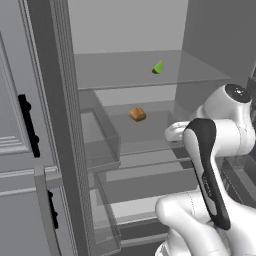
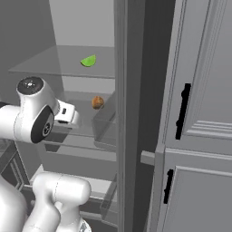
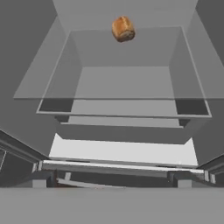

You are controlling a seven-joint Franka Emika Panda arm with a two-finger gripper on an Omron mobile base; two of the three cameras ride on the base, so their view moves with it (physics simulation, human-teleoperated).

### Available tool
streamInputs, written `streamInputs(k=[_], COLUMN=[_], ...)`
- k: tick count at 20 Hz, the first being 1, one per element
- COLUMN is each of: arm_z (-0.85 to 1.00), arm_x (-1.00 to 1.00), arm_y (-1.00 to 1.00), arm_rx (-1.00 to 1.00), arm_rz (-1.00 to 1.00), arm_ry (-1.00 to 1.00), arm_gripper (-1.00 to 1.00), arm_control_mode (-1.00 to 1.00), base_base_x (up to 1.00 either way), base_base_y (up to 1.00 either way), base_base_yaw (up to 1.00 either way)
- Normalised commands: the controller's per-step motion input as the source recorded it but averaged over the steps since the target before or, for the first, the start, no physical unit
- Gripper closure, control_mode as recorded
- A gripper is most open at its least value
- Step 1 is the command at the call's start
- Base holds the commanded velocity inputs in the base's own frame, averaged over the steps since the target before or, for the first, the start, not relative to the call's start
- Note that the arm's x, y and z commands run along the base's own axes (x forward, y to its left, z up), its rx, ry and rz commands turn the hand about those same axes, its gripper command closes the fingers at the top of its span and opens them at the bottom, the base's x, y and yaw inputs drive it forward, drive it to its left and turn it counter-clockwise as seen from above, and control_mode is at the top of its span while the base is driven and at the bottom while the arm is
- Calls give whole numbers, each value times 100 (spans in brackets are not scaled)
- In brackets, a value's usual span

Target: Grab a lemon wedge from the fridge and one ice cube from the ice bowl, and put them in the glass of lemonade.

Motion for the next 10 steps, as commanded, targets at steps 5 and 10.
streamInputs(k=[5, 10], arm_z=[94, 58], arm_x=[8, 12], arm_y=[0, 0], arm_rx=[0, -5], arm_rz=[0, 0], arm_ry=[-11, -30], arm_gripper=[-100, -100], arm_control_mode=[-100, -100], base_base_x=[0, 0], base_base_y=[0, 0], base_base_yaw=[0, 0])
